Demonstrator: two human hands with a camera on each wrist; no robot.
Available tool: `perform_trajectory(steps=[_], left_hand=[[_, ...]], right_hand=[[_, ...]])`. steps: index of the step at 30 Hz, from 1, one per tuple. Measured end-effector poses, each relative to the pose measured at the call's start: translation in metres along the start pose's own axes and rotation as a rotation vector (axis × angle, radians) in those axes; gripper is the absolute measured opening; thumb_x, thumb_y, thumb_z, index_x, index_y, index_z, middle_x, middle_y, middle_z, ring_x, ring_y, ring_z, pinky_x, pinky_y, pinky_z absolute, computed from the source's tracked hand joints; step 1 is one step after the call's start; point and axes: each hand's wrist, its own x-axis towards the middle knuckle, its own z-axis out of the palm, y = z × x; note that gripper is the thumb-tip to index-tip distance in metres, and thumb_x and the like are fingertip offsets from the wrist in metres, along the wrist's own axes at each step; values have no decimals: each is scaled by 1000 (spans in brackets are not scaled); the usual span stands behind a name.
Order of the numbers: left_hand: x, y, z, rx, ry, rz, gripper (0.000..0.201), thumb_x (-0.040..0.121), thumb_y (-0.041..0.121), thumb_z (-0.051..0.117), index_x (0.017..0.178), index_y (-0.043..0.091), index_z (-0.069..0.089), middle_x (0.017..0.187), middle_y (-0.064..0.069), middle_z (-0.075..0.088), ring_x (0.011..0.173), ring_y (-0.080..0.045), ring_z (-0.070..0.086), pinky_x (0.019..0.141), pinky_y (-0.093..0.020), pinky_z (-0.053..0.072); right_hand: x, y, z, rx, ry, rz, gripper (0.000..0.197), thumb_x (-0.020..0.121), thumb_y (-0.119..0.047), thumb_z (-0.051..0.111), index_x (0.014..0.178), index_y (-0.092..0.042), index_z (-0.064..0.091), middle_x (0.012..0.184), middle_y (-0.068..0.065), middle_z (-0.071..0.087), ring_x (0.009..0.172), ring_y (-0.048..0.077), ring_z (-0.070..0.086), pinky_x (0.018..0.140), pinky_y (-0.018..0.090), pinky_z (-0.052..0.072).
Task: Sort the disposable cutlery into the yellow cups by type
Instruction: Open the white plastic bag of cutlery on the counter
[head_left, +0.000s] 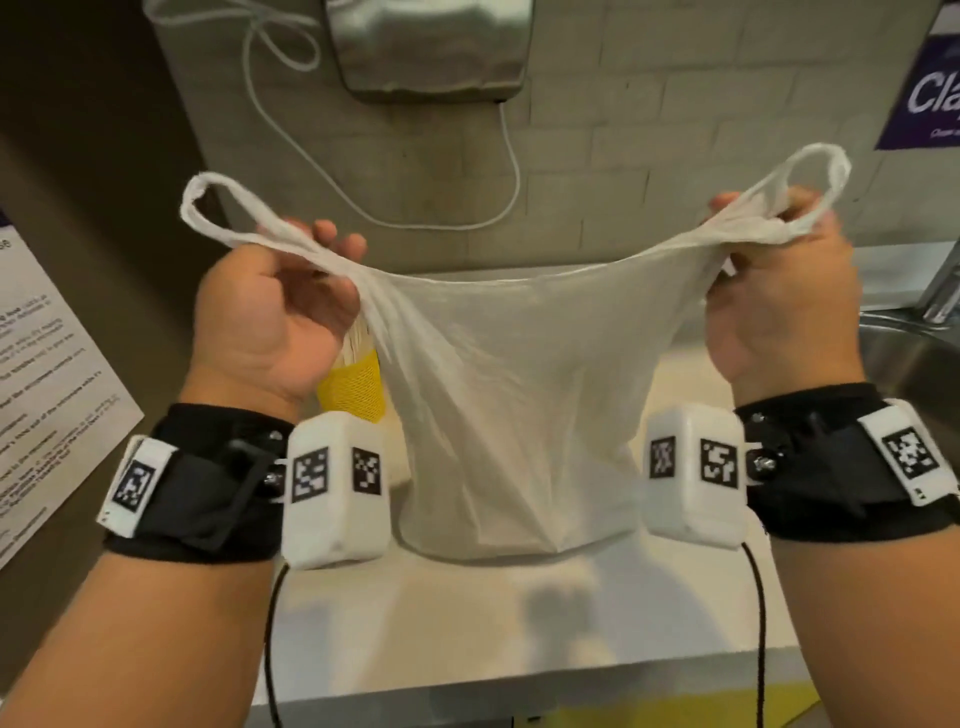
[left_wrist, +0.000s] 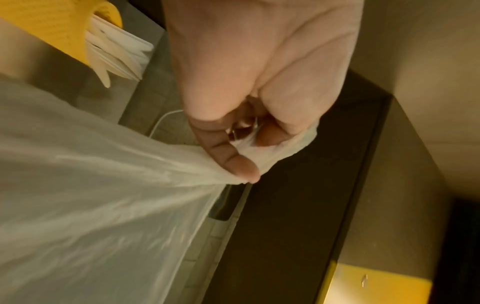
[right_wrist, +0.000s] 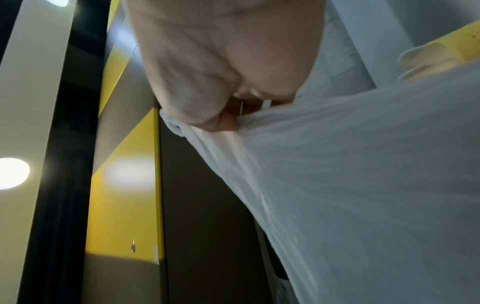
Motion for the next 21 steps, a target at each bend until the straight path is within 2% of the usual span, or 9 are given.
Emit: perform_trajectory(steps=[3, 5, 7, 9, 11, 12, 15, 18, 21], left_hand=[[-4, 3, -12, -183, -39, 35, 14, 65, 7, 47, 59, 16, 55, 57, 3, 53, 58, -15, 58, 60, -22, 48], [-4, 5, -25, -245, -34, 37, 6, 68, 14, 46, 65, 15, 51, 53, 2, 43, 50, -15, 48, 60, -21, 46], [-4, 5, -38, -161, -18, 5, 23, 77, 35, 49, 64, 17, 50, 54, 3, 38, 51, -14, 41, 60, -22, 42], [-7, 1, -46, 12, -16, -48, 38, 70, 56, 57, 58, 21, 53, 55, 5, 43, 52, -13, 42, 61, -22, 43], [-13, -8, -47, 191, -76, -82, 32, 55, 49, 76, 57, 21, 61, 54, 7, 51, 51, -9, 47, 59, -19, 47], [-17, -12, -45, 272, -113, -86, 27, 52, 38, 82, 63, 20, 64, 55, 6, 54, 51, -7, 50, 57, -19, 49], [-26, -24, -38, 455, -225, -60, 20, 74, 3, 64, 84, 21, 64, 59, 4, 56, 53, -5, 57, 53, -19, 52], [-30, -21, -37, 497, -343, -79, 37, 69, -10, 64, 77, 26, 69, 68, 4, 54, 61, -7, 56, 56, -18, 50], [-29, -7, -48, 923, -557, -84, 28, 65, 4, 60, 69, 29, 73, 83, 9, 56, 76, -7, 56, 63, -11, 42]], right_hand=[[3, -1, -11, 311, 47, 77, 30, 80, 7, 43, 65, -18, 48, 63, -2, 51, 56, 9, 49, 56, 22, 43], [3, 2, -20, 270, 83, 119, 30, 80, 3, 36, 67, -22, 47, 62, -4, 46, 53, 9, 43, 52, 23, 39], [-1, 8, -29, 218, 71, 159, 28, 83, -2, 32, 76, -21, 51, 57, -3, 46, 50, 14, 38, 52, 23, 32], [-11, 12, -30, 44, -75, 150, 24, 92, -34, 40, 85, -21, 59, 50, -4, 44, 51, 15, 36, 55, 26, 32], [-23, 14, -26, -270, -316, 114, 53, 72, -77, 48, 98, -32, 62, 49, -10, 48, 52, 9, 40, 60, 20, 37], [-29, 16, -22, -438, -446, 86, 62, 60, -85, 49, 105, -44, 58, 56, -10, 56, 54, 4, 44, 65, 16, 38], [-52, 12, -3, -897, -776, 80, 52, 66, -71, 59, 115, -68, 42, 95, 2, 70, 72, -1, 57, 71, 8, 42], [-65, 11, 7, -1271, -1015, 217, 26, 85, -33, 63, 109, -43, 65, 77, -16, 66, 69, -5, 57, 58, 5, 40], [-59, 21, -2, -1624, -876, 178, 29, 91, -13, 50, 104, -28, 71, 111, -7, 68, 98, 12, 60, 68, 13, 39]])
